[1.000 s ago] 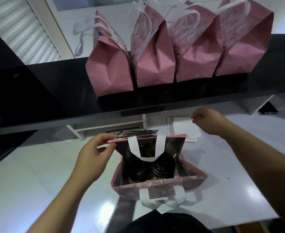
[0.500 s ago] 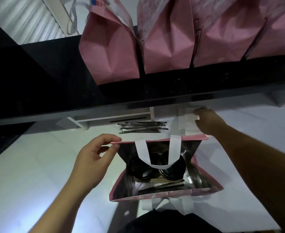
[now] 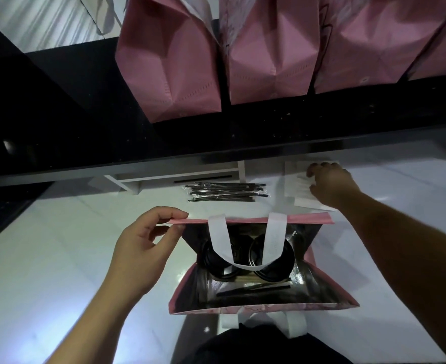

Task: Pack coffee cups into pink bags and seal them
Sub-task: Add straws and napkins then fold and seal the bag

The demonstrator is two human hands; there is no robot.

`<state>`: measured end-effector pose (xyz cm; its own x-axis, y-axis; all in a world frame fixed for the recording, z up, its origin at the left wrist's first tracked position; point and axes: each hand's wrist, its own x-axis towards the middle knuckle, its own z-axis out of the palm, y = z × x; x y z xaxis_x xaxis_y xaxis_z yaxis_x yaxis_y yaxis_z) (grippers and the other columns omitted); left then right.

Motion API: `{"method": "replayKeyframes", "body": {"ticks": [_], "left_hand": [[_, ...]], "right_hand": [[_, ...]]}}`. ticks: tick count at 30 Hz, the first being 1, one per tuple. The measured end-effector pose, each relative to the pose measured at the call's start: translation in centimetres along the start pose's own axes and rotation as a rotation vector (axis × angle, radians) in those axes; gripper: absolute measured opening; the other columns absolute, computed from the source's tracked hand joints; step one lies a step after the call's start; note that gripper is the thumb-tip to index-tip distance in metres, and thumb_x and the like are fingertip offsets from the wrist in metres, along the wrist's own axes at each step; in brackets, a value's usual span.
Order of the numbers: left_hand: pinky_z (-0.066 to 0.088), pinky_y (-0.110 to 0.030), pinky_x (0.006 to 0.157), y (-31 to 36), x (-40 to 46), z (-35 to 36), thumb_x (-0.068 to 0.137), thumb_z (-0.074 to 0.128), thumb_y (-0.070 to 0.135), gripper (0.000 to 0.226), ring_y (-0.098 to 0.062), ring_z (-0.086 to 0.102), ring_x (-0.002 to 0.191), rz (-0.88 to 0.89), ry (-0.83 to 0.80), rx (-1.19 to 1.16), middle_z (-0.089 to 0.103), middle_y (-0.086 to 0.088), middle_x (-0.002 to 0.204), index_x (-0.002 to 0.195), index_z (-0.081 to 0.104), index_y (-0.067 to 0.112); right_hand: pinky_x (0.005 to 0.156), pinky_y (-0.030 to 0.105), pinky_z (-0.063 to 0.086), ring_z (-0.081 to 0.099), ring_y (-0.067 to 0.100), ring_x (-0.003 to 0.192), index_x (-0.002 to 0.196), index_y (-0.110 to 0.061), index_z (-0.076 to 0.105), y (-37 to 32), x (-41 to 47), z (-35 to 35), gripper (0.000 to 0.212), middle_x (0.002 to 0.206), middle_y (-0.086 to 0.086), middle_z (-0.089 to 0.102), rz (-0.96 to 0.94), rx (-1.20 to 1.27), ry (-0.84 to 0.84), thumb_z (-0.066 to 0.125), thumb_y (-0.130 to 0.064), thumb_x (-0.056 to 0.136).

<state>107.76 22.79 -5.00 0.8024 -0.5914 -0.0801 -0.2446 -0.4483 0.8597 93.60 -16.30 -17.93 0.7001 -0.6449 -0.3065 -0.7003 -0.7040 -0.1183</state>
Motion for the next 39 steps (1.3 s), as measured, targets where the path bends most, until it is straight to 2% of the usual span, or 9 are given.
{"method": "replayKeyframes", "body": {"ticks": [7,10,13,18,23,26,29,33,39], "left_hand": [[0.052,-0.014,0.079,-0.3,0.0,-0.1,0.096,0.072,0.018,0.025,-0.011,0.072,0.096,0.004,0.007,-0.010,0.076,0.015,0.109,0.103,0.076,0.042],[0.054,-0.028,0.084,-0.3,0.1,-0.3,0.096,0.072,0.020,0.022,-0.013,0.072,0.099,0.026,0.000,-0.023,0.076,0.014,0.110,0.103,0.076,0.041],[0.055,-0.032,0.087,-0.2,0.1,-0.1,0.096,0.071,0.021,0.020,-0.012,0.072,0.101,0.052,-0.014,-0.048,0.076,0.013,0.110,0.103,0.076,0.039],[0.056,-0.035,0.088,-0.4,0.0,-0.2,0.094,0.075,0.022,0.023,-0.012,0.071,0.102,0.114,-0.067,-0.015,0.075,0.017,0.111,0.106,0.074,0.042],[0.048,-0.018,0.084,0.1,0.1,-0.8,0.092,0.070,0.029,0.023,-0.002,0.066,0.105,0.252,-0.125,0.163,0.071,0.028,0.110,0.105,0.072,0.048],[0.049,-0.018,0.084,0.3,0.3,-0.9,0.092,0.072,0.032,0.017,-0.001,0.065,0.104,0.302,-0.161,0.197,0.071,0.029,0.107,0.102,0.073,0.047],[0.048,-0.017,0.081,0.6,0.7,-0.7,0.093,0.072,0.040,0.013,0.005,0.064,0.103,0.292,-0.156,0.183,0.070,0.035,0.105,0.096,0.072,0.053],[0.047,-0.018,0.071,0.6,1.4,-0.1,0.097,0.066,0.042,0.010,0.007,0.064,0.094,0.251,-0.130,0.117,0.071,0.032,0.094,0.092,0.072,0.049],[0.047,-0.014,0.063,0.8,2.2,1.5,0.100,0.063,0.041,0.017,0.007,0.066,0.086,0.114,-0.076,-0.023,0.073,0.024,0.085,0.090,0.076,0.039]], "right_hand": [[0.094,0.041,0.044,0.056,0.030,0.107,0.105,-0.017,0.071,0.8,-1.6,0.2,0.019,0.111,0.007,0.066,-0.057,0.050,0.139,0.072,-0.018,0.085],[0.087,0.040,0.047,0.061,0.028,0.085,0.093,-0.018,0.067,0.7,-3.0,-0.8,0.011,0.085,0.002,0.065,-0.068,0.176,0.190,0.075,-0.018,0.085],[0.066,0.038,0.052,0.058,0.023,0.067,0.084,-0.018,0.060,0.4,-5.3,-2.2,0.014,0.075,0.000,0.063,-0.087,0.296,0.211,0.074,-0.020,0.088],[0.052,0.025,0.038,0.056,0.004,0.065,0.089,-0.030,0.059,-0.7,-11.2,-6.2,0.015,0.075,-0.014,0.061,-0.123,0.474,0.305,0.074,-0.029,0.089],[0.061,0.029,0.057,0.068,0.002,0.079,0.096,-0.035,0.069,-2.6,-18.1,-11.6,0.010,0.089,-0.020,0.071,-0.121,0.709,0.343,0.070,-0.042,0.089],[0.060,0.024,0.058,0.068,-0.001,0.086,0.099,-0.044,0.069,-4.0,-22.0,-14.7,0.011,0.094,-0.027,0.070,-0.224,0.736,0.296,0.066,-0.045,0.089],[0.052,0.023,0.056,0.068,0.004,0.084,0.095,-0.048,0.067,-5.3,-24.8,-16.7,0.009,0.091,-0.022,0.070,-0.321,0.719,0.212,0.065,-0.042,0.090],[0.063,0.032,0.054,0.066,0.008,0.080,0.099,-0.043,0.070,-7.3,-26.7,-18.0,0.013,0.091,-0.017,0.071,-0.402,0.630,0.112,0.060,-0.040,0.090],[0.067,0.026,0.050,0.062,0.006,0.083,0.107,-0.040,0.069,-12.2,-25.3,-15.2,0.018,0.097,-0.017,0.070,-0.494,0.162,0.045,0.056,-0.032,0.098]]}}
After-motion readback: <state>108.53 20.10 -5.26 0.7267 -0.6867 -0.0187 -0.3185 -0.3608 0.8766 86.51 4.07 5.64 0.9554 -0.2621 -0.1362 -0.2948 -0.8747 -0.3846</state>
